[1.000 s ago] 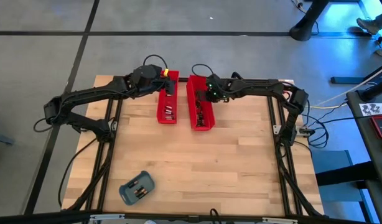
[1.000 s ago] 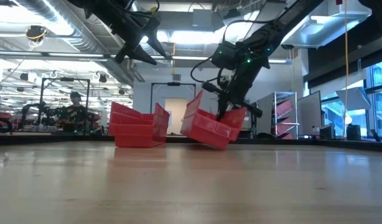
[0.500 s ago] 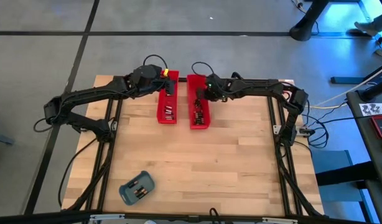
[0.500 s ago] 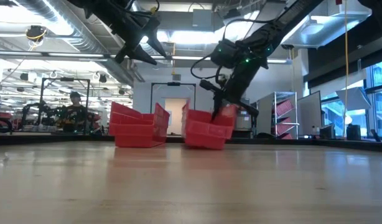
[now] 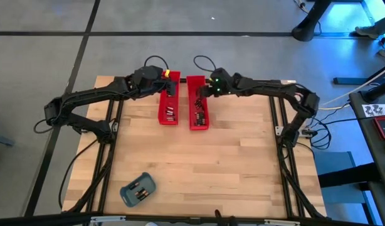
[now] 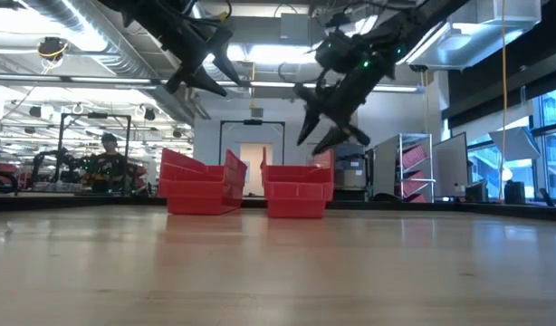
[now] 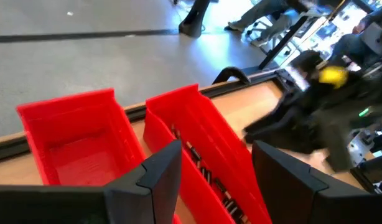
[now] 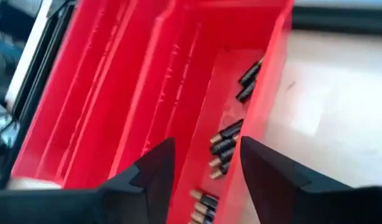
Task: Sort batteries
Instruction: Move the bins to the top center of the table
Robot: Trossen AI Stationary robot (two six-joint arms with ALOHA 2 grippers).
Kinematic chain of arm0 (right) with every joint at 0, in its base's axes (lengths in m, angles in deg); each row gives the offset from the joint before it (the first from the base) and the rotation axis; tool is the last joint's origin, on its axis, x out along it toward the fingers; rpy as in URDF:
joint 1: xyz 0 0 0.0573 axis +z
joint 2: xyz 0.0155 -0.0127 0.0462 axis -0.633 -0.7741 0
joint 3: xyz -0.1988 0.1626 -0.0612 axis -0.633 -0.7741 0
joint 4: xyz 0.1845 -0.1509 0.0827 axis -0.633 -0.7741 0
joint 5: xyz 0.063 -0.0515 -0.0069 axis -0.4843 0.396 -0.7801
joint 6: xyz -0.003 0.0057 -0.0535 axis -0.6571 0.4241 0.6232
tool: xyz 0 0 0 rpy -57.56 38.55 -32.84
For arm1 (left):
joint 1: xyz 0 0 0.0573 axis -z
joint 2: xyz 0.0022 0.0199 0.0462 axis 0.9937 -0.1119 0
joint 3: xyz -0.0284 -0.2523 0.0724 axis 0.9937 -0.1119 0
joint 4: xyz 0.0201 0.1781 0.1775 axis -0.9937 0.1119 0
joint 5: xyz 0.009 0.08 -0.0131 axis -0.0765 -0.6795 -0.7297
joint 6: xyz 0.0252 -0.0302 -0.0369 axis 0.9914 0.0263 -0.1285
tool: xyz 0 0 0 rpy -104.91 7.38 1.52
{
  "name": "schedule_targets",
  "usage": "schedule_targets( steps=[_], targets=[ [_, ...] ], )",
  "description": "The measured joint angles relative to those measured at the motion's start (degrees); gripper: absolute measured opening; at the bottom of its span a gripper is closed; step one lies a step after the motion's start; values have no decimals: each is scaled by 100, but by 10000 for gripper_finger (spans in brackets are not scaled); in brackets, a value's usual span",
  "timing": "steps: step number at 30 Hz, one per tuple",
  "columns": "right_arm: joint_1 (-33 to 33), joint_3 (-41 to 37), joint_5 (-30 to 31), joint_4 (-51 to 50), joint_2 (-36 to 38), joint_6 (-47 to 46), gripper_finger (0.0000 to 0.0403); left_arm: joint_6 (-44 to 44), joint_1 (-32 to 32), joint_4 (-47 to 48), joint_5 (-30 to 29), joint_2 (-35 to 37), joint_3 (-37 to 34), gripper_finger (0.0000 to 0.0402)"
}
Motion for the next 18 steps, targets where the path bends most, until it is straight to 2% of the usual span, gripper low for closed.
schedule_targets(
  steps=[4,7,13,15,18],
  targets=[
    [-184,213,-46,-667,310,796,174,-117,2,116,2,0,-2,184],
    [-269,296,-403,-1178,502,1295,166,-121,-1,147,0,2,0,184],
    [-8,218,-625,-2925,540,1920,131,-172,-1,196,1,2,0,184],
    [127,57,-603,-2937,458,1965,115,-204,1,200,0,2,-1,184],
    [300,-179,-730,-2315,264,1854,89,-204,0,201,0,2,0,184]
  ],
)
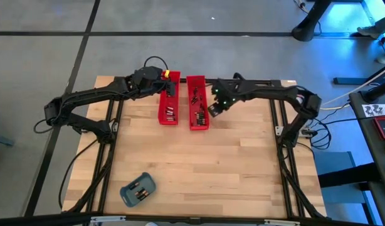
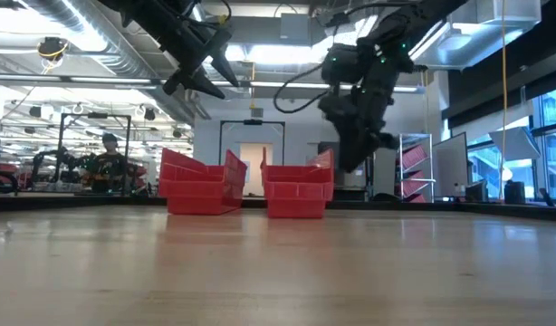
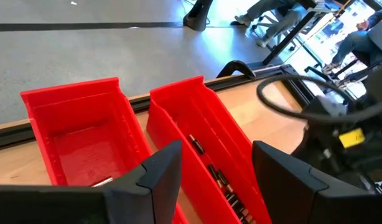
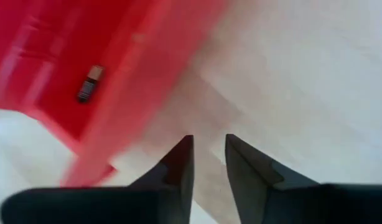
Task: Sort batteries
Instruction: Move the bins to the top center of the table
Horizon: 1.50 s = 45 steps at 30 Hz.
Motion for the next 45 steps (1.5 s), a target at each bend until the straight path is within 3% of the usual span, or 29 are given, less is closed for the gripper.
schedule_targets(
  steps=[4,15,32,45],
  targets=[
    [186,-10,-281,700,-281,-385,58,0,-1,1,0,0,0,184],
    [154,-4,-301,2076,-707,-573,10,-41,6,2,4,0,0,184],
    [88,5,-121,2958,-1151,-744,9,-66,8,132,7,-2,0,184],
    [79,3,396,3211,-1142,-745,10,-60,11,138,7,-2,0,184]
  ],
)
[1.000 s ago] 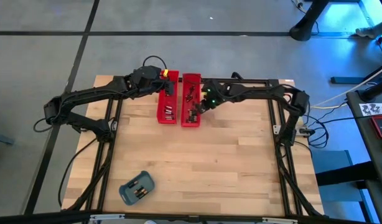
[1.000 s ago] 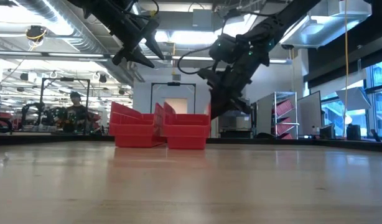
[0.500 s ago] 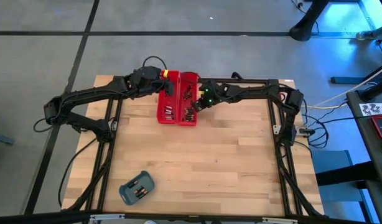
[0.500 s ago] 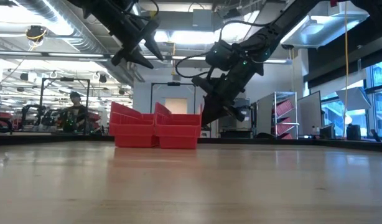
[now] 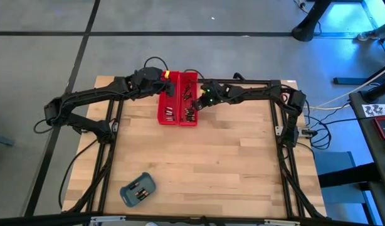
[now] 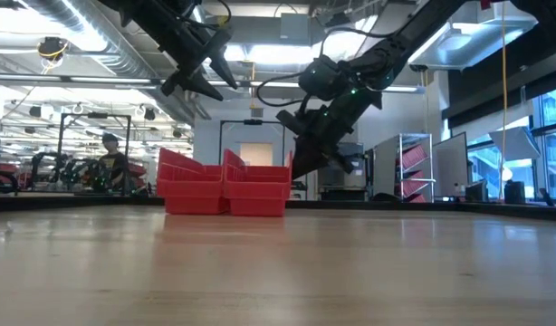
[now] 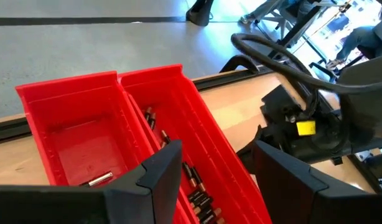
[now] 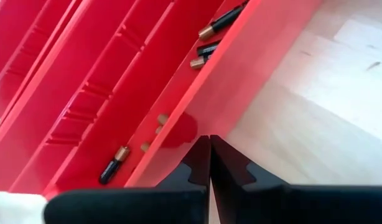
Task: Sort batteries
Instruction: Move the bins to the top center of the table
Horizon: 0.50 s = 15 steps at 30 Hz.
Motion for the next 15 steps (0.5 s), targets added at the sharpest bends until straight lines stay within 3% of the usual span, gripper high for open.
schedule_targets(
  steps=[4,7,11,15],
  targets=[
    [-32,24,195,-196,226,43,10,-222,-62,458,5,58,0,184],
    [-74,136,349,-622,452,298,10,-943,-310,1430,16,114,0,184],
    [-79,261,424,-1038,709,639,10,-1172,-784,2636,34,81,-4,184],
    [-66,280,-103,-1164,796,691,10,-792,-1352,2993,729,-227,-11,164]
  ],
)
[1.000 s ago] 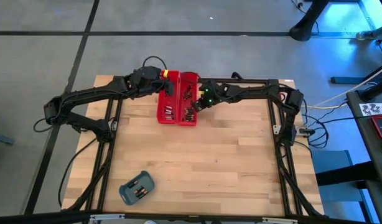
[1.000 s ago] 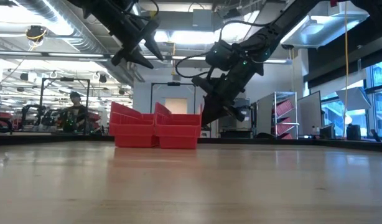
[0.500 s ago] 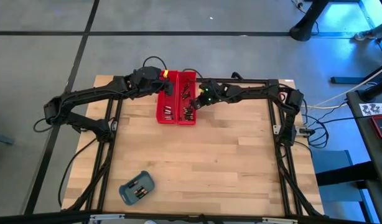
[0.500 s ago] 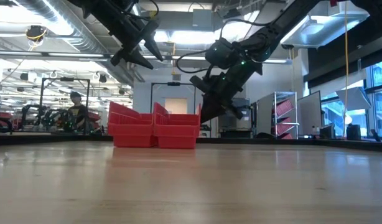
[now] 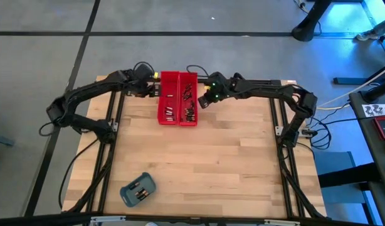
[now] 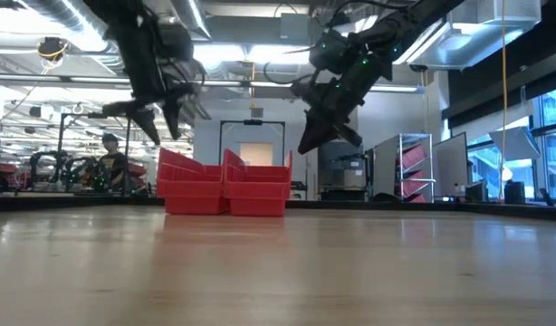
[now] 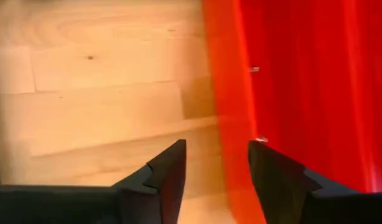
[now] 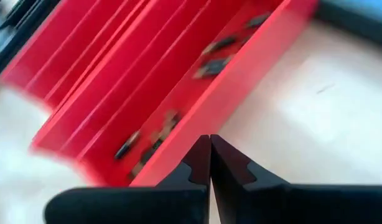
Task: Sort batteries
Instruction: Move the bins to the top center of the table
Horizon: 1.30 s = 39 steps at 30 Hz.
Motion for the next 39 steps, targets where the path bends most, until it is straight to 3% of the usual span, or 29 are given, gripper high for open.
schedule_targets(
  steps=[4,8,14,18,22,32,39],
  targets=[
    [71,2,-665,-198,-103,-22,10,595,-271,-1,141,-470,2,124],
    [93,-7,-632,-455,-370,-151,10,1096,-330,-293,153,-947,2,88],
    [74,-7,-660,36,-726,-249,10,1479,-310,-673,155,-1452,2,58],
    [76,-7,-541,422,-806,-345,10,1475,-306,-956,156,-1515,2,50],
    [76,-7,-43,531,-808,-352,10,1484,-306,-1226,151,-1515,2,48],
    [-81,-7,264,710,-808,-330,10,1588,-306,-1436,151,-1517,2,51],
    [-231,-2,116,-23,-286,18,10,1580,-306,-1058,90,-1517,2,51]
  ],
)
